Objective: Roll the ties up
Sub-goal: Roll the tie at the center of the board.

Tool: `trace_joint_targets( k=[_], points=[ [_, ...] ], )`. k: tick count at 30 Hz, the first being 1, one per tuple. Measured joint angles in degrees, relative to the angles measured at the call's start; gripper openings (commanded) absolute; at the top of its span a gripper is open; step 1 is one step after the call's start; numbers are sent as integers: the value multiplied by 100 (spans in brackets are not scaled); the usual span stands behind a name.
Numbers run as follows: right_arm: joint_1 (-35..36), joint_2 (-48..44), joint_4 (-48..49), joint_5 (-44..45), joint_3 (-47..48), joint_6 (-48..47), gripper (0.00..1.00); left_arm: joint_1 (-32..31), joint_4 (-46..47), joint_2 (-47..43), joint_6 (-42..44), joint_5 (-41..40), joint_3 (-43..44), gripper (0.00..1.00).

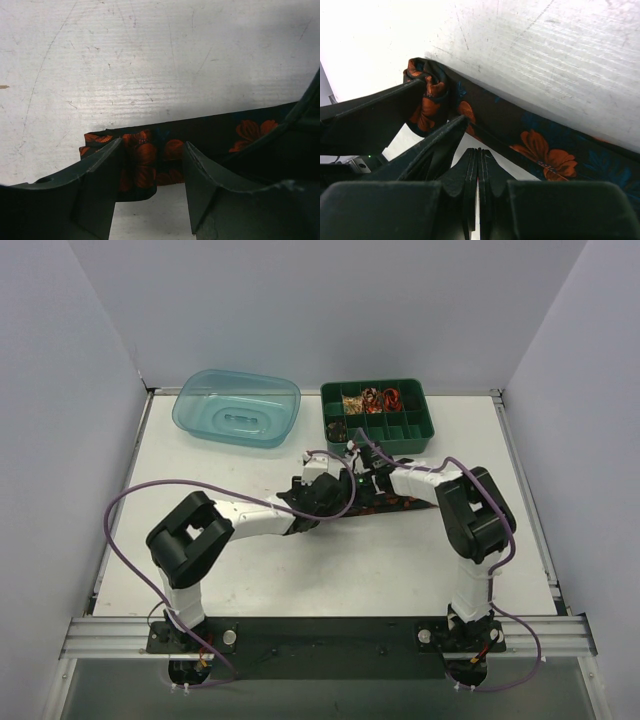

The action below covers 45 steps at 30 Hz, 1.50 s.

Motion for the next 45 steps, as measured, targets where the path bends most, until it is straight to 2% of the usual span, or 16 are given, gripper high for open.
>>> trace_joint_targets(
  k=[9,13,15,18,29,34,35,41,45],
  points=[
    [-68,-186,-20,7,-37,-13,0,-98,-48,-9,-107,-203,0,57],
    [-68,-269,-17,0,-37,-13,0,-138,-72,-101,-144,-267,-17,62],
    [-68,-289,-17,-4,-37,-13,0,-138,-72,-195,-140,-280,-39,70],
    [-68,-308,-20,-11,-37,-13,0,-138,-70,-341,-76,-299,-44,74],
    [26,-378,-50,-17,-11,-15,0,-2,-70,-697,114,-330,-74,76],
    [273,-378,-186,13,291,-52,0,444,-50,-1298,42,-28,-557,80],
    [343,-378,-227,31,385,-68,0,586,-26,-1473,9,96,-702,85],
    [693,-315,-358,118,905,-149,0,1569,221,-2350,-216,1082,-1561,90],
    [800,-74,-415,205,1169,-192,0,1864,374,-2535,-299,1585,-1947,91]
  ],
)
